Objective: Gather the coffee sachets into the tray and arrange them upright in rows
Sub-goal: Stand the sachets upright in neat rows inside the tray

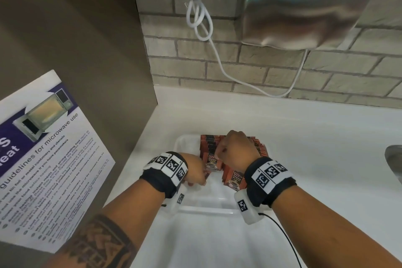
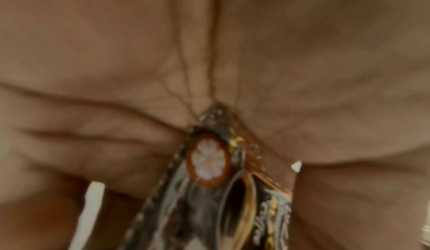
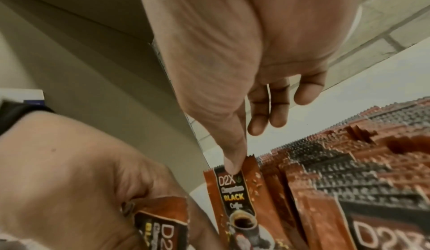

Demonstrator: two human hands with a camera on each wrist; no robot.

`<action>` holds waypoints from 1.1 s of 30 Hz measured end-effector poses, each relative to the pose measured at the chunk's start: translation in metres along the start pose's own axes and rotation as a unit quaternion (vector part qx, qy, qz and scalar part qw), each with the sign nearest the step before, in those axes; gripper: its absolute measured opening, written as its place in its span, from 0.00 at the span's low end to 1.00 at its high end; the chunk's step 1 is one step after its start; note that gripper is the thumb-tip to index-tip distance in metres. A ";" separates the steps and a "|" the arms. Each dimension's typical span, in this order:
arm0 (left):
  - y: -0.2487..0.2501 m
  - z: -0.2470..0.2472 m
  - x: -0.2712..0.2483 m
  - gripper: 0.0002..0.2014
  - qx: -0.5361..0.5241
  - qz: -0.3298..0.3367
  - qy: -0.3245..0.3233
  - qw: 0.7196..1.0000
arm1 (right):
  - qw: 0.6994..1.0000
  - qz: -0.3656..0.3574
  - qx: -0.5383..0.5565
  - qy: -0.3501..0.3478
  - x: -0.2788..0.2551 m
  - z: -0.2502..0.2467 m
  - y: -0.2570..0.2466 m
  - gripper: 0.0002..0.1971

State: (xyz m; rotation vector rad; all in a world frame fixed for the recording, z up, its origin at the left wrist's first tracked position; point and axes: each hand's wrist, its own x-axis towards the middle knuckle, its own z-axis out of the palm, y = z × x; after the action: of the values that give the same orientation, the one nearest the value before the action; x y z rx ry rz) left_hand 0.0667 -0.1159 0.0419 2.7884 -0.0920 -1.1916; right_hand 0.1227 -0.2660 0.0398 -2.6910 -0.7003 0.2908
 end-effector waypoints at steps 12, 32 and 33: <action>0.005 0.009 0.029 0.25 -0.114 0.018 -0.018 0.993 | 0.996 0.014 -0.076 -0.042 0.006 0.009 -0.001 0.06; -0.017 -0.001 -0.001 0.10 -0.410 0.130 -0.013 0.903 | 0.987 -0.014 0.158 -0.026 -0.011 -0.017 0.006 0.05; -0.021 0.000 -0.002 0.12 -0.451 0.156 -0.007 0.879 | 0.982 -0.014 0.185 -0.039 -0.013 -0.019 0.006 0.07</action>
State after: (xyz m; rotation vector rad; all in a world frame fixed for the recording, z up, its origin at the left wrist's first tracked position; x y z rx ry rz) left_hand 0.0658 -0.0952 0.0412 1.8554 0.0154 -0.8526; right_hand 0.1192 -0.2831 0.0562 -2.3252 -0.6335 0.4728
